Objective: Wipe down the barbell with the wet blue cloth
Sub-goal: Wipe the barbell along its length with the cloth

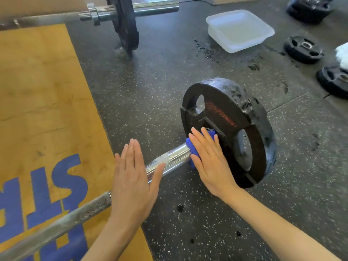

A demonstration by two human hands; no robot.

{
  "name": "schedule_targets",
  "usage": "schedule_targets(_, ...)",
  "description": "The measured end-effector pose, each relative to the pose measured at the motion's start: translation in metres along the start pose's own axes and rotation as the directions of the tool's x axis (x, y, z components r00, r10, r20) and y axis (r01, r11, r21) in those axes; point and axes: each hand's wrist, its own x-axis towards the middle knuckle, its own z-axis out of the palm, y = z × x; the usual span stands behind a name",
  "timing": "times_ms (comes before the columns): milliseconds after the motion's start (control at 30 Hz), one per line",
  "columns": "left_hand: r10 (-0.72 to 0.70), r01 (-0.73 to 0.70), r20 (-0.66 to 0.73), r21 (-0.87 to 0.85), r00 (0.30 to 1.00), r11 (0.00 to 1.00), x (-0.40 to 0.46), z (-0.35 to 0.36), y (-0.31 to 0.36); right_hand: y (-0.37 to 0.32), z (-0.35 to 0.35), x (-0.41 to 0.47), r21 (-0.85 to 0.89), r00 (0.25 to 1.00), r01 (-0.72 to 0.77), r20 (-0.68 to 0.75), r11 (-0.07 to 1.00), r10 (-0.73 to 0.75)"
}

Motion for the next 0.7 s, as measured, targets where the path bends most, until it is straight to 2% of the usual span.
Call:
schedule_targets(333, 0.061, -0.055, -0.058, 0.109, 0.996, 0.993, -0.029, 0.001, -0.002, 0.004, 0.006, 0.01, -0.016, 0.998, 0.028, -0.064, 0.999, -0.029)
schedule_targets(500, 0.026, -0.008, -0.095, 0.181, 0.995, 0.983, -0.03, 0.01, 0.006, 0.004, 0.014, -0.005, 0.082, 0.992, 0.006, -0.126, 0.997, 0.005)
schedule_targets(700, 0.009, 0.024, -0.129, 0.258, 0.992, 0.966, -0.016, 0.01, 0.003, 0.007, 0.016, 0.024, 0.056, 0.988, 0.033, -0.154, 0.998, -0.024)
